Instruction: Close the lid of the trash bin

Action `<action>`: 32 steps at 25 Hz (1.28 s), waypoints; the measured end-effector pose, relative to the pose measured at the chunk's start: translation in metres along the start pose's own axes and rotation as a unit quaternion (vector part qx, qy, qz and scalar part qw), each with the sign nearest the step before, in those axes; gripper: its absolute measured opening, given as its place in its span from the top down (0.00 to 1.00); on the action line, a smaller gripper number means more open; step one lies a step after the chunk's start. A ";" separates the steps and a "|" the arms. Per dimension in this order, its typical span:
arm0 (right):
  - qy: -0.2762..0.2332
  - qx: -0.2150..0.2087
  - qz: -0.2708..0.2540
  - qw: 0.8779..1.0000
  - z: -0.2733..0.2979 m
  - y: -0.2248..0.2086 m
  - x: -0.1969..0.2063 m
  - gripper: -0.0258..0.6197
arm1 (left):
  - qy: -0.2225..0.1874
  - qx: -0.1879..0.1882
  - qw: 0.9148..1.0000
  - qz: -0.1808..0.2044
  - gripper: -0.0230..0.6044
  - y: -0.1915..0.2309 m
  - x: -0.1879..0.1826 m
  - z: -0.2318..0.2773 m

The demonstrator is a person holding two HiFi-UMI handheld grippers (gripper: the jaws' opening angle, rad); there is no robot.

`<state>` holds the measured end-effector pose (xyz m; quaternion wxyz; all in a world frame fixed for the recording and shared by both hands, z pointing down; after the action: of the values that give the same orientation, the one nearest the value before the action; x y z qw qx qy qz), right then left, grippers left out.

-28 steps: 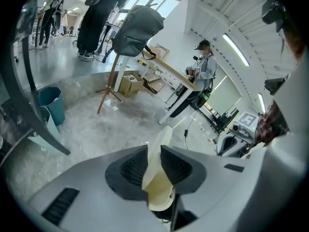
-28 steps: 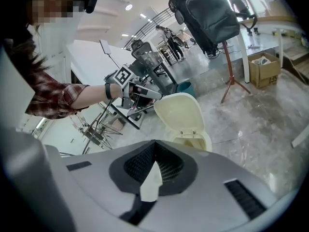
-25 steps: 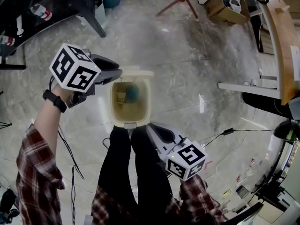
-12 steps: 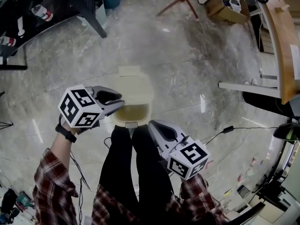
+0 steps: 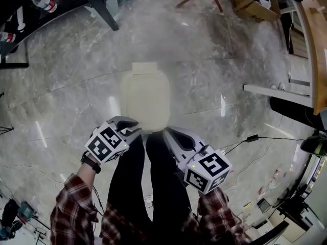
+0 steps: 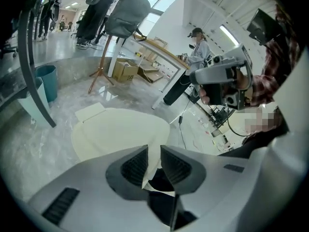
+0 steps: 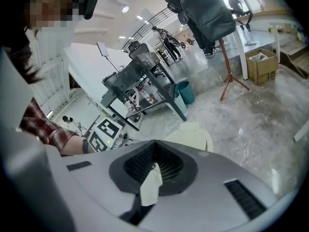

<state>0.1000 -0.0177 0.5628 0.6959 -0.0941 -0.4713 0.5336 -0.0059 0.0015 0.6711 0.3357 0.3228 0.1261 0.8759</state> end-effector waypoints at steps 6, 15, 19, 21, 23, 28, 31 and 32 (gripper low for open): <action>0.014 0.006 0.021 1.000 0.012 -0.012 0.022 0.94 | 0.032 -0.025 0.999 -0.009 0.83 0.001 0.037 0.040; 0.029 0.008 0.038 0.999 0.028 -0.021 0.044 0.94 | 0.081 -0.039 0.996 -0.011 0.83 0.011 0.070 0.084; 0.031 0.006 0.042 0.999 0.033 -0.020 0.046 0.94 | 0.093 -0.045 0.995 -0.015 0.83 0.014 0.074 0.089; 0.033 0.005 0.043 0.999 0.036 -0.019 0.047 0.94 | 0.096 -0.050 0.994 -0.014 0.85 0.016 0.075 0.089; 0.036 0.005 0.043 0.998 0.038 -0.019 0.049 0.94 | 0.101 -0.056 0.993 -0.013 0.90 0.020 0.076 0.090; 0.042 0.007 0.043 0.998 0.040 -0.024 0.053 0.94 | 0.118 -0.050 0.992 -0.011 0.94 0.023 0.076 0.093; 0.042 0.009 0.044 0.998 0.040 -0.026 0.053 0.94 | 0.133 -0.052 0.990 -0.016 0.95 0.024 0.079 0.097; 0.041 0.009 0.045 0.998 0.040 -0.026 0.053 0.94 | 0.135 -0.051 0.989 -0.021 0.95 0.024 0.079 0.098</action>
<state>0.0854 0.0012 0.6305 0.6910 -0.1305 -0.4325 0.5642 0.0003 0.0369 0.7942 0.3499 0.1816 0.1326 0.9094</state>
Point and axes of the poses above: the fingertips, and each gripper's own axes: z forward along the fingers, y to its left, x out of its underside, the point moved 3 cm from there along -z, backward along the fingers, and after that the axes turned 6 degrees about -x, right-handed, at the moved point
